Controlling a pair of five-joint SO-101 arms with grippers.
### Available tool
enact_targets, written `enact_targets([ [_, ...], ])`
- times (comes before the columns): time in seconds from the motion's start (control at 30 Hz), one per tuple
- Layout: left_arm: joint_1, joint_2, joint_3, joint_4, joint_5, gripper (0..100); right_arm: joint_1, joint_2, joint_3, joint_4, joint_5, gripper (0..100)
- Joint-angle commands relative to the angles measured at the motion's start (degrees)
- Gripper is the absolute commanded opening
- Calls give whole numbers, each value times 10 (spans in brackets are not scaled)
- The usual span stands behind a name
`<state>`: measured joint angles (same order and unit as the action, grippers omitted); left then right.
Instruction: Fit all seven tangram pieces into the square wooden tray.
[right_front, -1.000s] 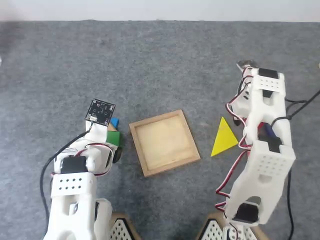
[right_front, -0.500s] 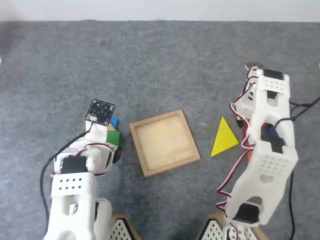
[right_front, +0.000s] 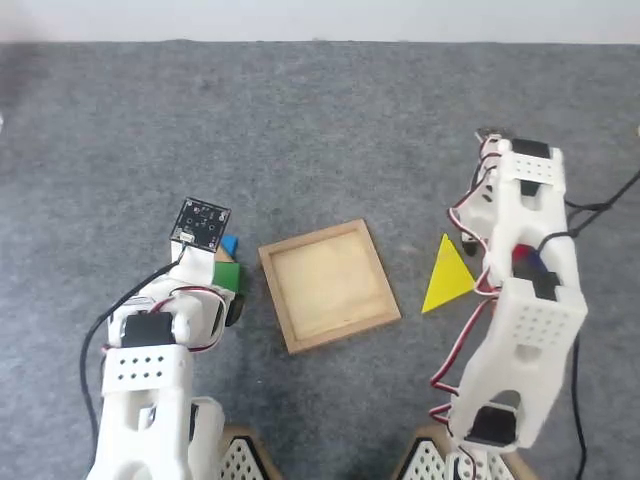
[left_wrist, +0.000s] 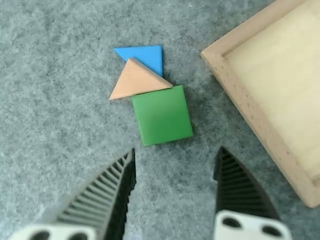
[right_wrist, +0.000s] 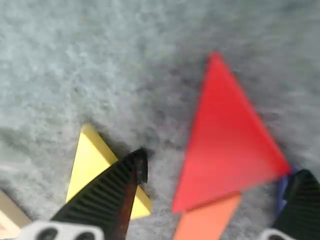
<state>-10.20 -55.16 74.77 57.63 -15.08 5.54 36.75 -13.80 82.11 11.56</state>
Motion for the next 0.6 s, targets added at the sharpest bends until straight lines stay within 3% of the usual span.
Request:
enact_targets([
  [0.0,-5,-11,-4,-11,10,250,-17,23,-19,-6,5,402],
  [0.2,-5,-11,-4,-11,10,250,-12,29,-23,0,4,268],
  [0.57,-5,-11,-4,-11,10,250,-15,19,-26,0,-11,270],
])
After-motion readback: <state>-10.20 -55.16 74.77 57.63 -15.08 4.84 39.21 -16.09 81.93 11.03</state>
